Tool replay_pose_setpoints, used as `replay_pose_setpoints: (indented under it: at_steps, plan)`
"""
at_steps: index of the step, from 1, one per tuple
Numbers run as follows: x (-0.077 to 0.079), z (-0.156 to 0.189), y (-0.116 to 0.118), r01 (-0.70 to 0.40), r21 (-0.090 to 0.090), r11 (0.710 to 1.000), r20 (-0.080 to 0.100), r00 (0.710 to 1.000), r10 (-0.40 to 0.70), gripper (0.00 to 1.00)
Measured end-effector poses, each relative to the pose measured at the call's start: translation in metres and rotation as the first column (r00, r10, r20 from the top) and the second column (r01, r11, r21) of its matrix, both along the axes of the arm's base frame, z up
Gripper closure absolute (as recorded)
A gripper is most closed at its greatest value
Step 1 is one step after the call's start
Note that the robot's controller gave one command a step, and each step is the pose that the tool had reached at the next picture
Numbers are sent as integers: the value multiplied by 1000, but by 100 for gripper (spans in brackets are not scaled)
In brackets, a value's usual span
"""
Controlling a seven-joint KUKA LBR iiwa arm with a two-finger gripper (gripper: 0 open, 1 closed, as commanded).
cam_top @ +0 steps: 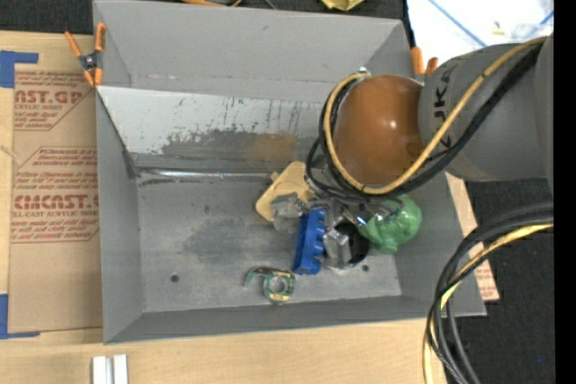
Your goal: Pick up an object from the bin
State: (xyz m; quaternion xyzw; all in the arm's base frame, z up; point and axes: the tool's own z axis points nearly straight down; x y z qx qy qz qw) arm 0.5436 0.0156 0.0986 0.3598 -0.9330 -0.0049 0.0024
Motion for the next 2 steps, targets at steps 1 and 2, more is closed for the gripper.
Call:
replay_pose_setpoints:
  at_steps: [1,2]
  plan:
    - [21,-30,-27,93,-10,996,-13,996,-93,0]
    - [20,-28,-23,-170,2,985,15,985,170,100]
